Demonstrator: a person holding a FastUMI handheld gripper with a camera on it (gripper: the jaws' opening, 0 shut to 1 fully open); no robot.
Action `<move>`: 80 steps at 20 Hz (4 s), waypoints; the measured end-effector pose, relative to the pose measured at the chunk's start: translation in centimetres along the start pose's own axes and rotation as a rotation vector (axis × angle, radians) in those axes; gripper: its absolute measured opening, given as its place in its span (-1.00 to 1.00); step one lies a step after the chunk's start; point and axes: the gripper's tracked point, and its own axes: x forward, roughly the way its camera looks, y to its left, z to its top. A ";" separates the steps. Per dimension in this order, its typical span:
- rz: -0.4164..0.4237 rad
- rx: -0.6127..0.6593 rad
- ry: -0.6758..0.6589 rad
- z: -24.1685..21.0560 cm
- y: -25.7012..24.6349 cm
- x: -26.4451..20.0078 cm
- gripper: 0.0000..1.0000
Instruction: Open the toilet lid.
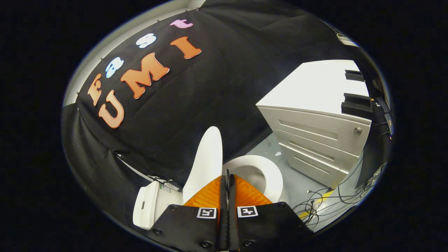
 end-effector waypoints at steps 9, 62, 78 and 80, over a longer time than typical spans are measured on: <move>0.051 -0.170 -0.006 1.0 9.5 -2.7 -0.84; 0.405 -0.747 0.001 -19.6 46.2 -9.5 -0.37; 0.380 -0.570 -0.136 -5.1 38.4 -12.4 0.94; 0.333 -0.578 -0.165 -2.7 36.1 -12.2 0.94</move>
